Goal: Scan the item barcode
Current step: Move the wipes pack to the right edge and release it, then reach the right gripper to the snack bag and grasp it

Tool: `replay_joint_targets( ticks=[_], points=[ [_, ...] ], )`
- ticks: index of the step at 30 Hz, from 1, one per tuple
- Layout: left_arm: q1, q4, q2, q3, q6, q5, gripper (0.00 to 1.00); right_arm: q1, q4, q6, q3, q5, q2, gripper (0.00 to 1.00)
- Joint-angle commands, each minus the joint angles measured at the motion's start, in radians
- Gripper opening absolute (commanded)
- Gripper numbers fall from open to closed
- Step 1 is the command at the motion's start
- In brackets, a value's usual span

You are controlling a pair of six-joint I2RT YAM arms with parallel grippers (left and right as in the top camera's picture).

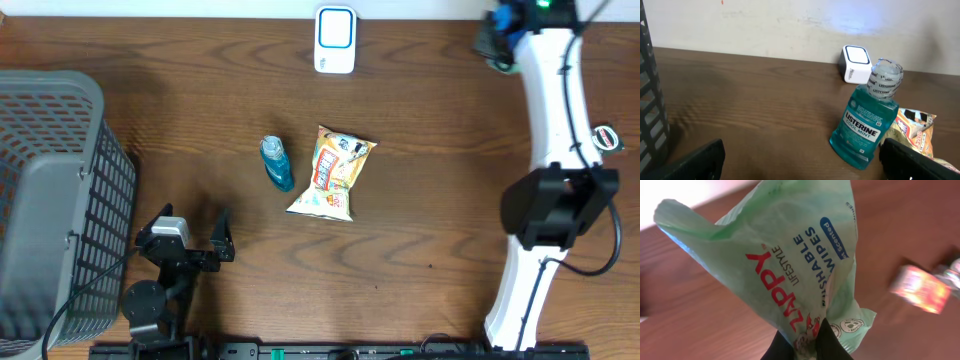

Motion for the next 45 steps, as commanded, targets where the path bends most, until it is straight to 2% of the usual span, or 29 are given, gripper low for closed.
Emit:
replay_joint_targets(
  ticks=[1, 10, 12, 13, 15, 16, 18, 24, 31, 36, 38, 42, 45],
  points=[
    [-0.002, -0.028, -0.005, -0.018, 0.009, 0.016, 0.98, -0.082, 0.021, 0.034, -0.035, 0.049, 0.058, 0.01],
    [-0.002, -0.028, -0.005, -0.018, 0.009, 0.016, 0.98, -0.238, 0.037, 0.093, -0.058, 0.044, 0.184, 0.01],
    [-0.002, -0.028, -0.005, -0.018, 0.009, 0.016, 0.98, -0.246, 0.048, 0.093, -0.058, 0.038, 0.200, 0.05],
    [-0.002, -0.028, -0.005, -0.018, 0.009, 0.016, 0.98, -0.247, 0.053, 0.093, -0.058, 0.032, 0.202, 0.16],
    [-0.002, -0.028, -0.005, -0.018, 0.009, 0.016, 0.98, -0.246, 0.060, 0.093, -0.058, 0.013, 0.201, 0.32],
    [-0.002, -0.028, -0.005, -0.018, 0.009, 0.016, 0.98, -0.243, 0.060, 0.093, -0.056, 0.003, 0.197, 0.45],
    [-0.002, -0.028, -0.005, -0.018, 0.009, 0.016, 0.98, -0.238, 0.052, 0.093, -0.053, -0.012, 0.180, 0.99],
    [-0.002, -0.028, -0.005, -0.018, 0.009, 0.016, 0.98, -0.217, -0.026, 0.093, -0.052, -0.077, 0.072, 0.99],
    [-0.002, -0.028, -0.005, -0.018, 0.009, 0.016, 0.98, -0.108, -0.251, 0.092, -0.052, -0.351, -0.045, 0.99],
    [-0.002, -0.028, -0.005, -0.018, 0.009, 0.016, 0.98, 0.095, -0.410, 0.109, -0.061, -0.379, -0.044, 0.96],
    [-0.002, -0.028, -0.005, -0.018, 0.009, 0.016, 0.98, 0.195, -0.403, 0.121, -0.063, -0.379, -0.044, 0.99],
    [-0.002, -0.028, -0.005, -0.018, 0.009, 0.016, 0.98, 0.389, -0.338, 0.128, -0.063, -0.358, -0.043, 0.99],
    [-0.002, -0.028, -0.005, -0.018, 0.009, 0.016, 0.98, 0.493, -0.263, 0.262, -0.063, -0.326, -0.035, 0.99]
  ],
)
